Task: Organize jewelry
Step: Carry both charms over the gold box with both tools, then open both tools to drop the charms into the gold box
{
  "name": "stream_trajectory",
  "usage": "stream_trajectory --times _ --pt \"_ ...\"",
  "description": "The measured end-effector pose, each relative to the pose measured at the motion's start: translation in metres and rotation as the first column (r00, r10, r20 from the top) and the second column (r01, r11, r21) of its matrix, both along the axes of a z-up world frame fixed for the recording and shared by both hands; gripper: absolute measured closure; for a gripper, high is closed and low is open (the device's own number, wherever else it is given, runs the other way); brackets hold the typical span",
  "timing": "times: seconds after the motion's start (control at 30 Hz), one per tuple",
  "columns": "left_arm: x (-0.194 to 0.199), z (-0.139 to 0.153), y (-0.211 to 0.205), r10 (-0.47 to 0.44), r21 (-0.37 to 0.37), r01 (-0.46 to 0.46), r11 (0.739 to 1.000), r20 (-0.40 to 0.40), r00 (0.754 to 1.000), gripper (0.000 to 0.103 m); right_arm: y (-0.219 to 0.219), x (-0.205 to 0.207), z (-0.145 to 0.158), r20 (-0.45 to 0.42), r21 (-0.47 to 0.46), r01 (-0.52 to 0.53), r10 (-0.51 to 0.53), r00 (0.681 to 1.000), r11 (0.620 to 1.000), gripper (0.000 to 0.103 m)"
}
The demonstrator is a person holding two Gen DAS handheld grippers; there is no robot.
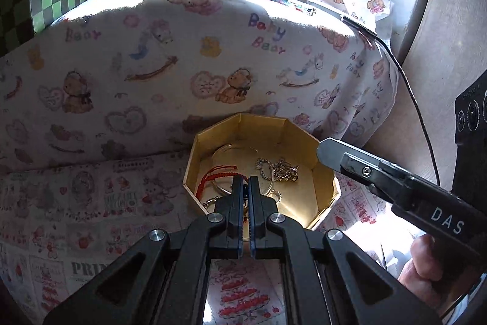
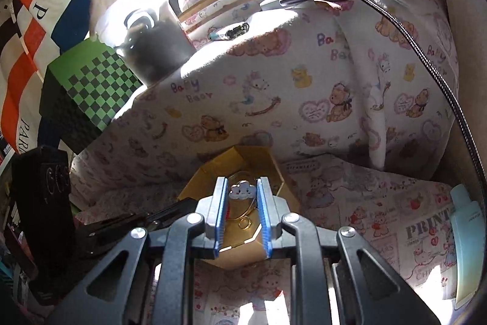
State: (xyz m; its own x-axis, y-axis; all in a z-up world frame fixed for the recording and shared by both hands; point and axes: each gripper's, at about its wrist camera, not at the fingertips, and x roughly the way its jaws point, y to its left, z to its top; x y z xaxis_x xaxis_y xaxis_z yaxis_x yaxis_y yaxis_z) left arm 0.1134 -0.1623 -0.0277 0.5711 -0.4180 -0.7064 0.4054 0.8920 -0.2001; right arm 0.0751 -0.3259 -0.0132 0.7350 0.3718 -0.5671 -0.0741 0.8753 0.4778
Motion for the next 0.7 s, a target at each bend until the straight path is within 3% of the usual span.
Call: stream_trajectory --times 0.1,0.23,0.33,0.47,0.6,0.7 --pt "0.002 0.001 0.006 -0.024 -0.047 0.023 0.999 -0.016 1.0 0.101 -0.001 0.001 0.0 -0.003 0.001 0.003 -0.003 1.0 1.0 0.085" --pt "-0.005 0.01 0.01 -0.005 -0.032 0.006 0.999 0.05 0.999 0.1 0.0 0.002 0.001 0.004 0.0 0.004 -0.004 1.0 1.0 0.085" --pt "-0.006 0.013 0.011 0.004 -0.036 -0.002 0.999 0.05 0.999 0.093 0.001 0.001 0.003 0.009 -0.005 0.003 -0.003 1.0 1.0 0.085" --pt "-0.013 0.023 0.023 0.074 -0.027 -0.072 0.997 0.095 0.993 0.093 0.003 -0.005 0.01 0.038 -0.021 0.002 -0.001 0.999 1.0 0.08" --pt "-0.03 0.044 0.051 0.133 -0.016 -0.132 0.991 0.165 0.977 0.072 0.006 -0.01 0.018 0.065 -0.066 0.034 -0.029 0.997 0.997 0.076" --pt "-0.055 0.061 0.082 0.236 0.033 -0.255 0.966 0.285 0.929 0.06 0.015 -0.017 0.027 0.107 -0.123 0.066 -0.053 0.993 0.99 0.069"
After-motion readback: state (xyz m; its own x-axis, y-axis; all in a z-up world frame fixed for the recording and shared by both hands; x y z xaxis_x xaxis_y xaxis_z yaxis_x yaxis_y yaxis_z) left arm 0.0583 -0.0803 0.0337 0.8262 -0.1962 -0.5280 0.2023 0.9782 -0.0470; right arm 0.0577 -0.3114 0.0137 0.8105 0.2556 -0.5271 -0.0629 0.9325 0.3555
